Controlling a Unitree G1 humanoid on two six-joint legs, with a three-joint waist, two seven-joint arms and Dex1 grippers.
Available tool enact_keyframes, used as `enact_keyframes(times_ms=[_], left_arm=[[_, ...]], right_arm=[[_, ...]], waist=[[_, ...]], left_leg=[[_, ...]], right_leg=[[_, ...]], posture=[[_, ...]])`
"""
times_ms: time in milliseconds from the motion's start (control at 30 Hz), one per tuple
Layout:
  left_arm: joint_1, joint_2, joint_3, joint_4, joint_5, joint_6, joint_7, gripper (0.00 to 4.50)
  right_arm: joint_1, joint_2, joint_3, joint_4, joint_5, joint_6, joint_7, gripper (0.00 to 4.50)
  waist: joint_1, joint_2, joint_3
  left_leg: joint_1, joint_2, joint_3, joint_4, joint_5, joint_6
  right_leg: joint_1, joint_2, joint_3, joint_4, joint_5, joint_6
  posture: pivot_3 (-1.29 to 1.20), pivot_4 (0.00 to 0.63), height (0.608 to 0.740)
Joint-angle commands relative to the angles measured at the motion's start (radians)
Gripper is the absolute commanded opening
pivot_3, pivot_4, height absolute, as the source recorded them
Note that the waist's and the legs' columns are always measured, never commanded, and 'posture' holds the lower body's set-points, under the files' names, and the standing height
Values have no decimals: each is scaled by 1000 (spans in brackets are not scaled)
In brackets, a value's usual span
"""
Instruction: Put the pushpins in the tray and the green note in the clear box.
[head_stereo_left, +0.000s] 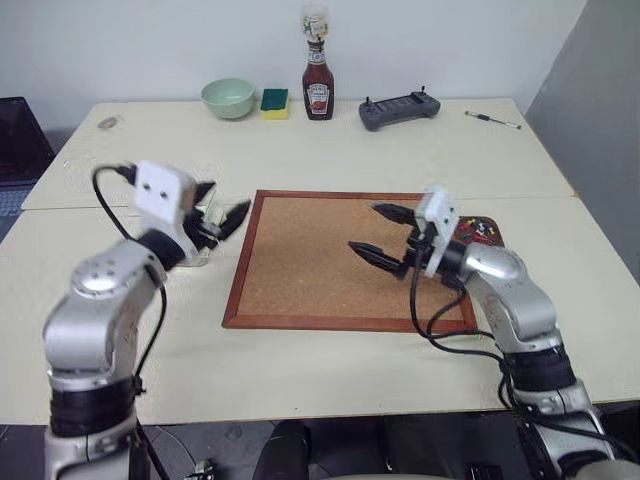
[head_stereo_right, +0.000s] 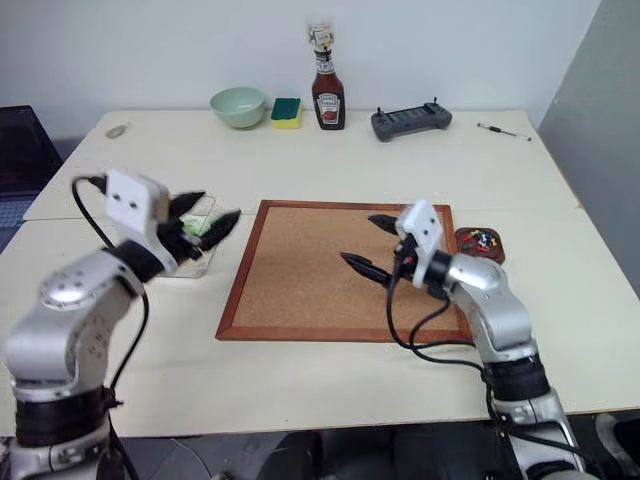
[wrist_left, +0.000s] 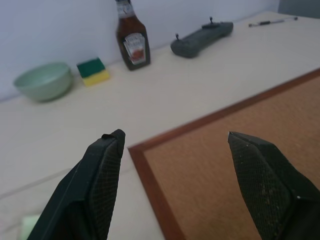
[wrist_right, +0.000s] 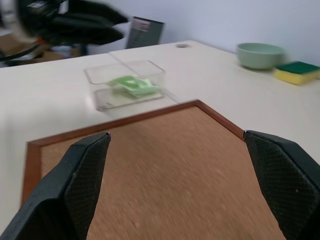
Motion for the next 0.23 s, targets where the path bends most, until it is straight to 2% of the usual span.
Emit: enact_keyframes(times_ms=[33, 233], left_arm=[[114, -56, -20, -99, -2, -61, 25, 3475], [263, -91, -56, -137, 2, -102, 14, 3475]], right_arm=[[70, -4, -30, -64, 20, -31, -21, 4500], [149, -20, -47, -75, 30, -45, -25, 4500]], waist=[[0, 0, 0], [4, 0, 0]], left_leg=[[0, 0, 0, 0, 0, 0], [2, 0, 0, 1, 0, 0]], right_leg=[[0, 0, 0, 0, 0, 0], [2, 0, 1, 1, 0, 0]], posture=[[0, 150, 740], [0, 150, 740]])
